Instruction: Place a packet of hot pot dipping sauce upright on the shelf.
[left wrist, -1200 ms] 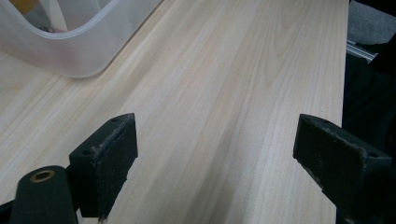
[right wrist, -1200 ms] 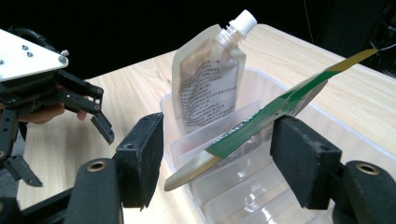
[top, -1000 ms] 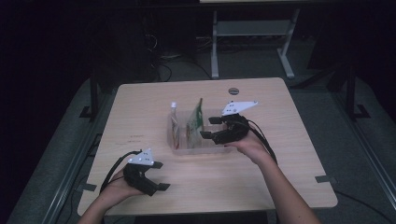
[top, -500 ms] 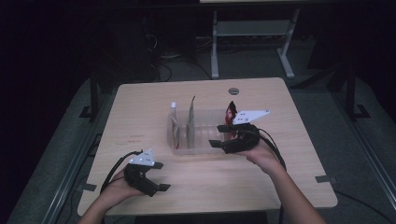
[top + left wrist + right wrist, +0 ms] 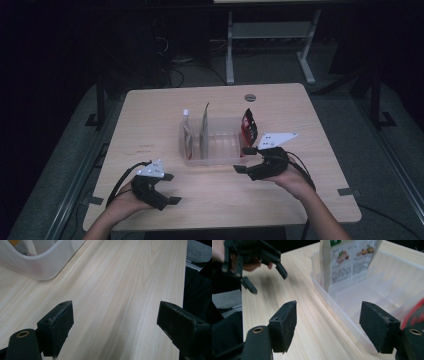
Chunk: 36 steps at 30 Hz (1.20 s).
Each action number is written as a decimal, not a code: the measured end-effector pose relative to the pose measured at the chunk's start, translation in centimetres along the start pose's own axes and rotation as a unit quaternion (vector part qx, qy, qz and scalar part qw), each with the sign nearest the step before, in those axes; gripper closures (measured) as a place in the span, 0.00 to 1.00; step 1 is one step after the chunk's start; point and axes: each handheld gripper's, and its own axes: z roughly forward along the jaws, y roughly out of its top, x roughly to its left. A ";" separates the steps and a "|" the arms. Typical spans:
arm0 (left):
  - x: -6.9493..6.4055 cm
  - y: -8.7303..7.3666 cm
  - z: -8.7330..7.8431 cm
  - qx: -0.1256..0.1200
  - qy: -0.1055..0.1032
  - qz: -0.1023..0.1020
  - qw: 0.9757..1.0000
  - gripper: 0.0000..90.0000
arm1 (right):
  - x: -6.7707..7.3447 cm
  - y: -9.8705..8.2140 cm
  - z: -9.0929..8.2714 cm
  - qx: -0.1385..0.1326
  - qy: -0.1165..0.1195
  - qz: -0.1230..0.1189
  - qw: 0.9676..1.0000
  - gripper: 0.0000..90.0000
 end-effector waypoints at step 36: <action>0.1 -5.5 -3.6 0.023 0.088 -0.040 0.995 0.16 | -2.3 -10.5 -6.2 0.042 -0.109 0.072 0.991 0.26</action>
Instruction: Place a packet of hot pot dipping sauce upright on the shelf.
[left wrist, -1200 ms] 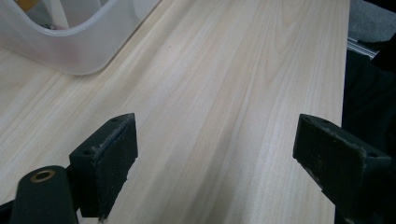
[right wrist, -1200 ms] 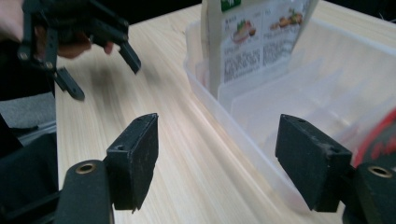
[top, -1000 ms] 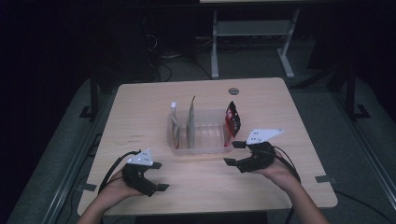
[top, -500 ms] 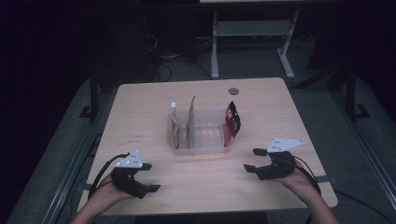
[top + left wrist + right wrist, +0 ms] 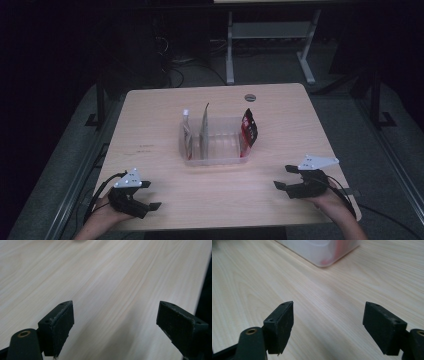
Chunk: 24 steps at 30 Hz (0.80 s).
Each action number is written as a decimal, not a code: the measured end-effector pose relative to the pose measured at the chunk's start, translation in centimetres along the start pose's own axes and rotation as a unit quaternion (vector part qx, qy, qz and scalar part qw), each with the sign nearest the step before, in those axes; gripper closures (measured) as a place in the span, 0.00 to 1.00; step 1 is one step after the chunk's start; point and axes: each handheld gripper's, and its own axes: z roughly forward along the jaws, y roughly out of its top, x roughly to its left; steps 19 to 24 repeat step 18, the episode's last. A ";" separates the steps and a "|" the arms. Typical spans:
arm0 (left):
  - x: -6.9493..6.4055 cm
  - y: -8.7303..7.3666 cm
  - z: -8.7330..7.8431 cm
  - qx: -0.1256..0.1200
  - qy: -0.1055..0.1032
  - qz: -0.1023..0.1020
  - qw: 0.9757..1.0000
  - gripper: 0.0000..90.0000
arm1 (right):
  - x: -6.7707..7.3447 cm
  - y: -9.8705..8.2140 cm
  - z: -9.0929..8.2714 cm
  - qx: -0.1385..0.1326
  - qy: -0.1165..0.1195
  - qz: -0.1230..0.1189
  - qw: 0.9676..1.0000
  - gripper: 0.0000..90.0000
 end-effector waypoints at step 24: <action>0.6 -0.6 0.4 0.006 0.008 0.009 1.000 0.16 | -1.1 -1.1 0.7 0.014 -0.013 -0.014 1.000 0.22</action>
